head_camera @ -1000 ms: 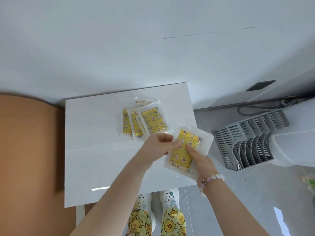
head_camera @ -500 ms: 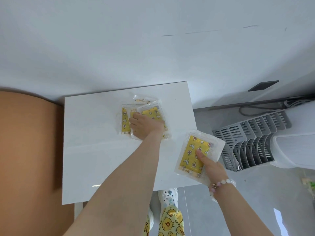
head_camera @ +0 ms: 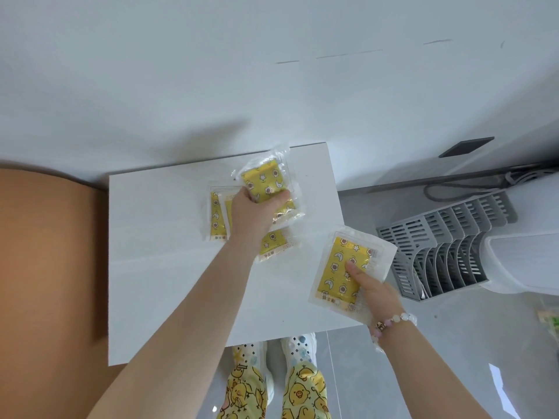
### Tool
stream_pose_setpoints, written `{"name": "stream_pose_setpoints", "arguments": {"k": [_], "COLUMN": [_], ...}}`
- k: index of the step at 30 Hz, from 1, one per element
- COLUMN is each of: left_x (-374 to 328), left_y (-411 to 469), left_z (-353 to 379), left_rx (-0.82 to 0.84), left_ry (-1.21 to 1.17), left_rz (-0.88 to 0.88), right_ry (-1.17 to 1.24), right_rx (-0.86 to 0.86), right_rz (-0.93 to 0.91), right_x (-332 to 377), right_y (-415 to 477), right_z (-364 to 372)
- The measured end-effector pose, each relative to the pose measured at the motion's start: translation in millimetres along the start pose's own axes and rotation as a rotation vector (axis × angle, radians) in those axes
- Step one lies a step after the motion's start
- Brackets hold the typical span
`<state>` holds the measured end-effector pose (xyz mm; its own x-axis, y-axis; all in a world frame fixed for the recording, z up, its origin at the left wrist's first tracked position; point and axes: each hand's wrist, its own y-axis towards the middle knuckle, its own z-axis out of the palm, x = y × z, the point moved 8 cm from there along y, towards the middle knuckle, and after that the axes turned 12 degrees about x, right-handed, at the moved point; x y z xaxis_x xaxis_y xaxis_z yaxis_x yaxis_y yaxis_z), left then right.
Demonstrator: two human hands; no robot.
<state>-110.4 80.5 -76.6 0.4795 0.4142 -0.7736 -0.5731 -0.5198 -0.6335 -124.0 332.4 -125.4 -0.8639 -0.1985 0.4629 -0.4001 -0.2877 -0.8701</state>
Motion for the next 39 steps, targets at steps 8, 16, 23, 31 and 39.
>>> {"name": "stream_pose_setpoints", "arguments": {"k": [8,16,23,31,39], "left_x": [19,46,47,59,75], "left_y": [-42,-55,-45,-45,-47], "left_z": [-23,35,20,-3,-19], "left_rx": [0.014,0.317,0.418,0.343,0.31], "left_ry": [0.148,0.304,0.393,0.162,-0.086], "left_rz": [-0.038,-0.082,-0.026,-0.074,-0.191], "right_ry": [0.132,0.064,0.081,0.016,-0.005], "right_rx": [0.133,0.215,0.303,0.245,0.212], "right_rz": [0.016,0.0,0.004,-0.049,-0.022], "right_x": [9,10,5,12,8], "right_y": [1,1,0,3,4], "right_z": [20,47,50,48,42]}}
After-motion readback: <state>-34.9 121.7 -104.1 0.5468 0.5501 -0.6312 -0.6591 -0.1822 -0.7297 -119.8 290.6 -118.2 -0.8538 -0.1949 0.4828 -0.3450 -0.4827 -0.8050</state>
